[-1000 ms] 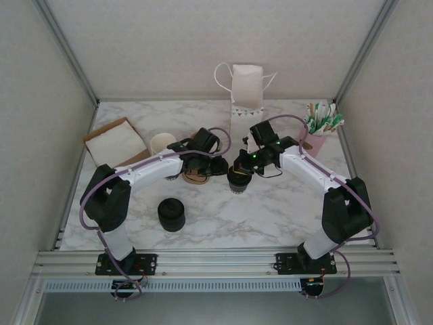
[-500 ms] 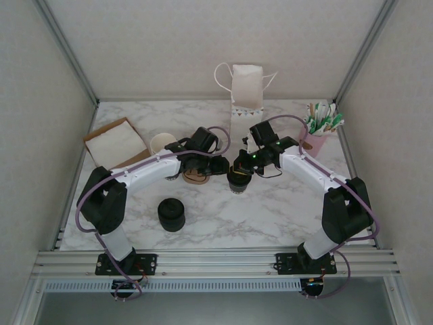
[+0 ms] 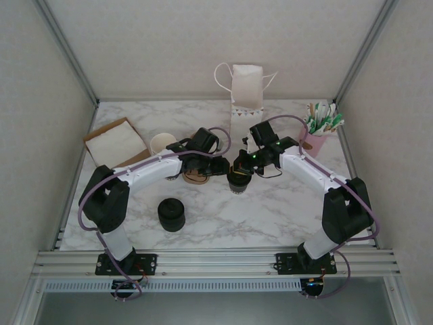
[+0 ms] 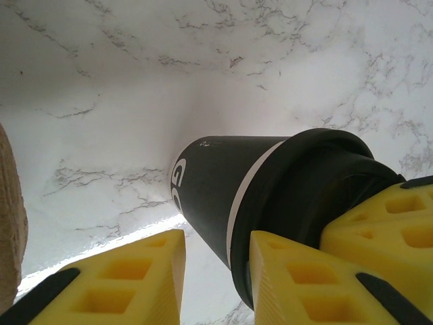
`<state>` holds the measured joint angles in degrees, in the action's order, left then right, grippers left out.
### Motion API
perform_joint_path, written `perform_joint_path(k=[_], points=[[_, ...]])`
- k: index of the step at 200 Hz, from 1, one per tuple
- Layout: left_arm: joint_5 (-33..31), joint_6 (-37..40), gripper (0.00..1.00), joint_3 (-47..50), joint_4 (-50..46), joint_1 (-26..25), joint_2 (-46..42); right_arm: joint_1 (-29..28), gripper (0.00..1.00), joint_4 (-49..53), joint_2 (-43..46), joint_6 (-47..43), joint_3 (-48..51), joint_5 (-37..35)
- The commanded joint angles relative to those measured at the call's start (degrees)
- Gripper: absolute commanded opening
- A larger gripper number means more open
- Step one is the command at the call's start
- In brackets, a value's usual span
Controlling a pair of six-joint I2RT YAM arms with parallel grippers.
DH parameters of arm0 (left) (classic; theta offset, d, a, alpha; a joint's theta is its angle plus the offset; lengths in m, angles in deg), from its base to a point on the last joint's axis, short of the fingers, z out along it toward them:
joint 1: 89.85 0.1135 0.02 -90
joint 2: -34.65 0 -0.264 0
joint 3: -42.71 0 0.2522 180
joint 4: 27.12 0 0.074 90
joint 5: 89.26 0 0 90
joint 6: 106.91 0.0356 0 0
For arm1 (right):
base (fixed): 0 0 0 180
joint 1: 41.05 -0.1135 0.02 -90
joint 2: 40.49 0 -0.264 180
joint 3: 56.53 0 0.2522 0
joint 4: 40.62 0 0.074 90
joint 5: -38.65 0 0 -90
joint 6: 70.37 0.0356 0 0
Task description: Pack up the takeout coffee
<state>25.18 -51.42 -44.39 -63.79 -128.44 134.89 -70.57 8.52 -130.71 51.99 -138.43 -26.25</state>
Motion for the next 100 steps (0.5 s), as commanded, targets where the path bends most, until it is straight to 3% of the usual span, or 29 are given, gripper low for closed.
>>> perform_joint_path(k=[1,38,100], points=[[-0.8,0.2,0.30,0.1,-1.1,-0.5,1.1,-0.6,0.07,1.3,1.3,0.3,0.6,-0.2],[-1.5,0.1,0.31,-2.6,-2.5,-0.6,-0.5,-0.6,0.17,2.3,2.9,0.5,-1.5,0.7],[-2.9,-0.1,0.45,-5.7,-4.3,-0.7,-4.9,-0.6,0.32,5.4,6.3,0.1,-6.2,0.7]])
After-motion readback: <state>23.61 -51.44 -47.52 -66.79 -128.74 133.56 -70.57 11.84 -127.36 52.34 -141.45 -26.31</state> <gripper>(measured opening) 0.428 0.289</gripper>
